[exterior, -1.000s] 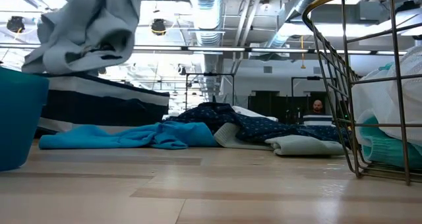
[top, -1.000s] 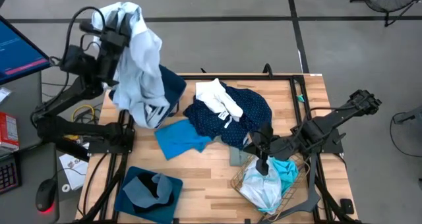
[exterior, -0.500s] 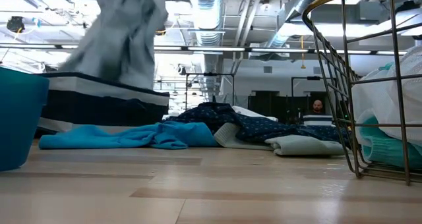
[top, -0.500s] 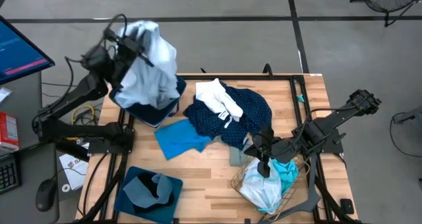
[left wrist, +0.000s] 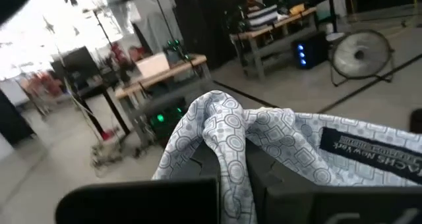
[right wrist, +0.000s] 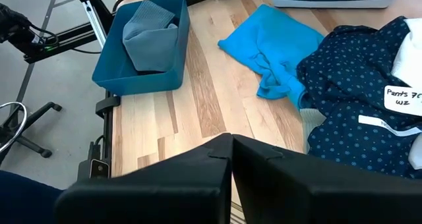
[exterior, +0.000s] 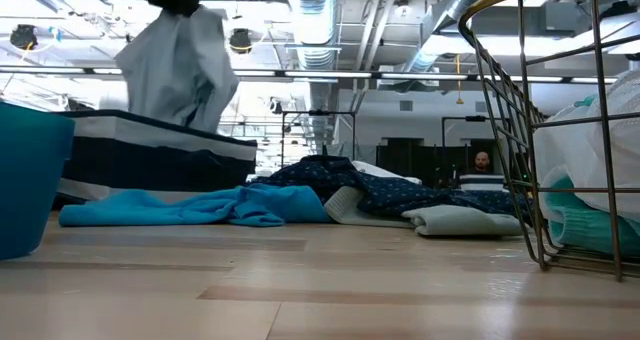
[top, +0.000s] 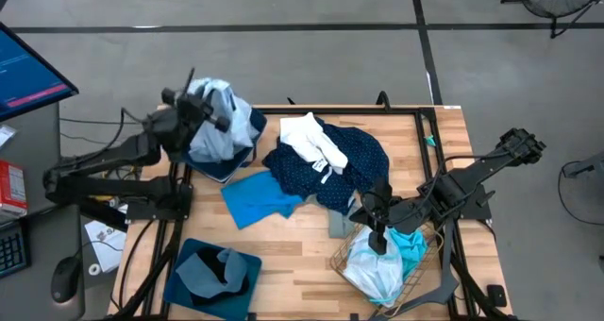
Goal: Pick & Place Cloths
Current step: Put the light blue shirt into the blue bin
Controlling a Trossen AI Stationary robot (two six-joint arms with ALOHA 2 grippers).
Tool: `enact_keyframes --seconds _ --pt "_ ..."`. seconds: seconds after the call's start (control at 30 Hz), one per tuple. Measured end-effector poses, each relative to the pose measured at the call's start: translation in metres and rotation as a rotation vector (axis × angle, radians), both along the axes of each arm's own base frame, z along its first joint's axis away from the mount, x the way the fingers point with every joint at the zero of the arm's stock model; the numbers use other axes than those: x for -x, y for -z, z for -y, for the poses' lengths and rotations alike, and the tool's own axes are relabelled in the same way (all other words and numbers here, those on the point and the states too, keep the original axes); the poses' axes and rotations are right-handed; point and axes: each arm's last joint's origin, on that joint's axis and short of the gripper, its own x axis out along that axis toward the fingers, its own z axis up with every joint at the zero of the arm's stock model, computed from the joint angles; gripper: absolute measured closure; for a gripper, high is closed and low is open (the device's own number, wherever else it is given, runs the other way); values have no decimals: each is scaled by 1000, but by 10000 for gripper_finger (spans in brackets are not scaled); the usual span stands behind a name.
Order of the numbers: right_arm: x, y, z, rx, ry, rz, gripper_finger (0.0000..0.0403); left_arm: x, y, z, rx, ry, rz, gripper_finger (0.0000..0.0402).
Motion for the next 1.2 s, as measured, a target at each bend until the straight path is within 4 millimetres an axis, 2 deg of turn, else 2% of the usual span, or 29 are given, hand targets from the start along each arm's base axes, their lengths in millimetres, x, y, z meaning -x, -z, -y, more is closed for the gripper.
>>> enact_keyframes --seconds 0.27,0.43,0.73,0.97,1.1,1.2 --pt "-2 6 4 20 5 -10 398 5 56 0 100 -60 29 399" --pt "-3 16 8 23 33 -37 397 5 76 -8 209 -58 108 399" --pt "-5 16 10 20 42 -35 397 10 123 -27 663 -75 46 400" --pt "-5 16 10 20 41 -35 397 29 134 -45 767 -362 208 400" --pt "-4 16 9 20 35 -35 397 37 134 -52 785 -406 253 400" --pt "-3 16 8 20 29 -35 397 38 138 -57 805 -422 216 400"
